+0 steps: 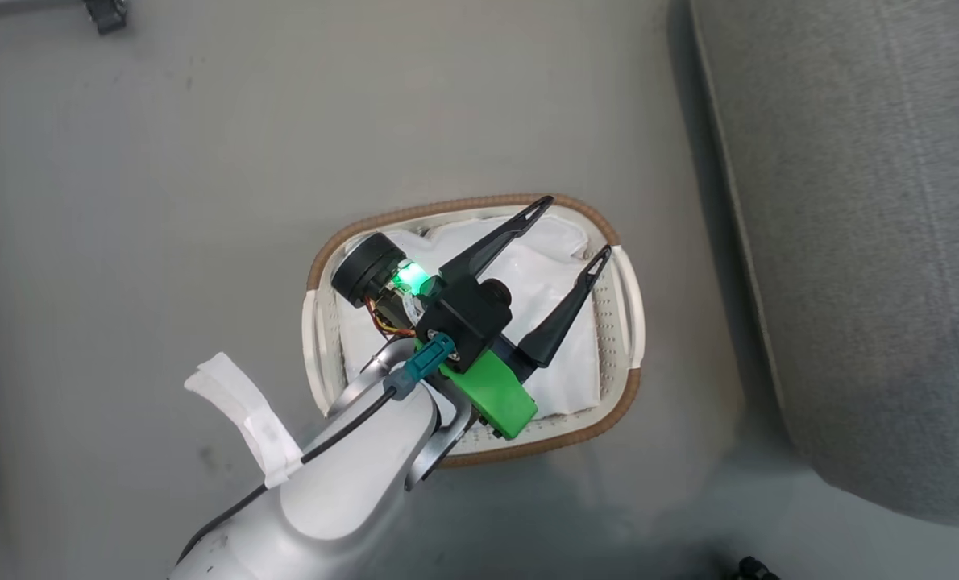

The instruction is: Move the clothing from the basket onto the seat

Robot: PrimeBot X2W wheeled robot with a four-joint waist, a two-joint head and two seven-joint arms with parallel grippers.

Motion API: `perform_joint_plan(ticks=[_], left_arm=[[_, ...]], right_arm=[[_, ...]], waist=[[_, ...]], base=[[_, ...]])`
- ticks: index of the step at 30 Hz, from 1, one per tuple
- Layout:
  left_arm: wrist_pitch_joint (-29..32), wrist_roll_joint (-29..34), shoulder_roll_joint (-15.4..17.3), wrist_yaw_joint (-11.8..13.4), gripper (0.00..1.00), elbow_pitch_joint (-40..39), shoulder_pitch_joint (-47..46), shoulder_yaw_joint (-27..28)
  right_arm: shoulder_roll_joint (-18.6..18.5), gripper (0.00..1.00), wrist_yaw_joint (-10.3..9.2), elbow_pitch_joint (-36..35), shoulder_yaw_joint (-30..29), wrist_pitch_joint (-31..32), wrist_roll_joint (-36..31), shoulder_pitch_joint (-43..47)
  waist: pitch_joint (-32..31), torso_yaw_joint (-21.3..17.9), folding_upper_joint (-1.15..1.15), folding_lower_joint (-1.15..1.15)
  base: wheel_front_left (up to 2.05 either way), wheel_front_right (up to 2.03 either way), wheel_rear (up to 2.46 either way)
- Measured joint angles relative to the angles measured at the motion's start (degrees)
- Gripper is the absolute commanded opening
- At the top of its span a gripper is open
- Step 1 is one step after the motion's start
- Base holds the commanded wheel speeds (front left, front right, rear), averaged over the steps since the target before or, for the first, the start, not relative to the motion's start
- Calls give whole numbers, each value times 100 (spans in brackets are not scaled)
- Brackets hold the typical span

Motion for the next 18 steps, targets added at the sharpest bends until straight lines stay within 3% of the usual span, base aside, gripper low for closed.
perform_joint_plan(ticks=[4, 5, 7, 8, 18], left_arm=[[0, 21, 14, -5, 100, 35, -29, -65], [0, 21, 24, -5, 100, 43, -44, -69], [0, 21, 49, -5, 100, 57, -53, -79], [0, 21, 63, -7, 100, 69, -53, -80], [0, -21, 188, -18, 100, 120, -40, -23]], right_arm=[[110, 0, 0, 207, -115, -116, -175, -10], [147, 7, 0, 241, -136, -156, -215, -20], [237, 50, 0, 292, -163, -220, -270, -29], [287, 100, 0, 313, -171, -244, -292, -31], [636, 100, 0, 33, -111, -346, -175, 187]], waist=[[249, 110, 0, 0], [296, 124, 0, 0], [350, 122, 0, 0], [358, 105, 0, 0], [167, -233, 0, -1]], base=[[0, 0, 0], [0, 0, 0], [0, 0, 0], [0, 0, 0], [0, 0, 0]])
